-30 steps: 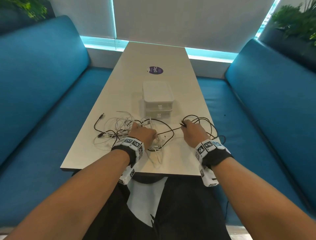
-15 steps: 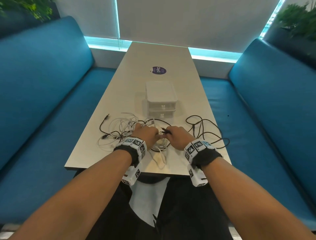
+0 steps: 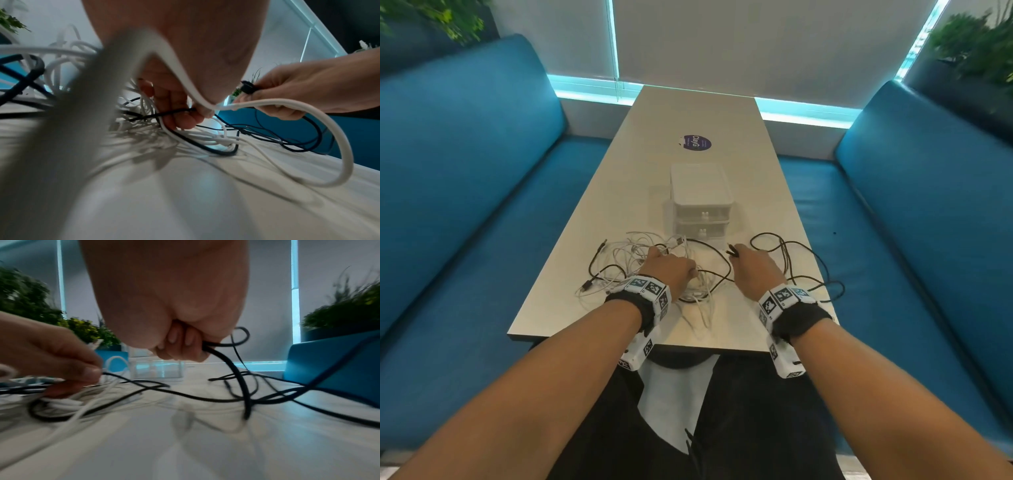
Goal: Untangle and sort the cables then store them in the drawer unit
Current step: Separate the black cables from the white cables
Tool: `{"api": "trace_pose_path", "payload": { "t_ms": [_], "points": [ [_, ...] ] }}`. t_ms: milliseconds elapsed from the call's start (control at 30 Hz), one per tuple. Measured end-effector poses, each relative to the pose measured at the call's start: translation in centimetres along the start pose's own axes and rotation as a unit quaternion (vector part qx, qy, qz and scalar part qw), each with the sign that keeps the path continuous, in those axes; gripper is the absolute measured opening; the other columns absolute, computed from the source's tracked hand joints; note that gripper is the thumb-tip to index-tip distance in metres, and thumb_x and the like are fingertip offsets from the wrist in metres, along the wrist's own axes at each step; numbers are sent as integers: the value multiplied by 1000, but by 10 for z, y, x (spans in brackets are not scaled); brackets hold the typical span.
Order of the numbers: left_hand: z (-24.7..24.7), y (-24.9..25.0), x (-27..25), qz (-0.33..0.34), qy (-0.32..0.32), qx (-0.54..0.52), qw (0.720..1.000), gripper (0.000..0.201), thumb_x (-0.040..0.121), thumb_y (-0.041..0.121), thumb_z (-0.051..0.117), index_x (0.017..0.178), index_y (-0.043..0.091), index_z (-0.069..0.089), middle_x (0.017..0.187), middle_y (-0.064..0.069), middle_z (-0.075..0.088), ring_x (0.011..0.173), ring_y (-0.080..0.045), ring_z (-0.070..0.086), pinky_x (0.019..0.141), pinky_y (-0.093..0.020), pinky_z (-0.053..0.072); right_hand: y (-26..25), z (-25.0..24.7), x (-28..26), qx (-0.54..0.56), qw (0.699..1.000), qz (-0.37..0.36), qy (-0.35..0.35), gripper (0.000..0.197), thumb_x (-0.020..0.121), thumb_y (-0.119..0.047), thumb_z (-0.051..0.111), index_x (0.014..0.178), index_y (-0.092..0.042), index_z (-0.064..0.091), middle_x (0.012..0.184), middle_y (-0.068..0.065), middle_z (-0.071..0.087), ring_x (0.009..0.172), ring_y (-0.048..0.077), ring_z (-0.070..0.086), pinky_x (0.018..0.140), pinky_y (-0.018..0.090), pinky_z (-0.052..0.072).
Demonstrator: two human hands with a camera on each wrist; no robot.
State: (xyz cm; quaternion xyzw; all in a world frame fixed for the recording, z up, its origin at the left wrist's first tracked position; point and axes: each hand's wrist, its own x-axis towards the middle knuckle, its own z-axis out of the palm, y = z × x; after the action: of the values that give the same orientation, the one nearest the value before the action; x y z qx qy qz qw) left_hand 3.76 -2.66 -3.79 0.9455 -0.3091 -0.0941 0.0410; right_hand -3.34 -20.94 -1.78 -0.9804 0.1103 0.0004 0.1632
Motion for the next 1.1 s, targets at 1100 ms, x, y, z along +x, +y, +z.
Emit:
{"api": "trace_pose_path", "payload": {
  "t_ms": [1100],
  "points": [
    [0,-5,-8,40,28,165,985,26,104,31,37,116,31,60,100,2,70,105,-25,54,101,-45,30,-33,12,-6,-76,991,-106,-39,29,103,-27,38,129,-25,52,98,10,66,83,30,64,73,45,57]
  ]
}}
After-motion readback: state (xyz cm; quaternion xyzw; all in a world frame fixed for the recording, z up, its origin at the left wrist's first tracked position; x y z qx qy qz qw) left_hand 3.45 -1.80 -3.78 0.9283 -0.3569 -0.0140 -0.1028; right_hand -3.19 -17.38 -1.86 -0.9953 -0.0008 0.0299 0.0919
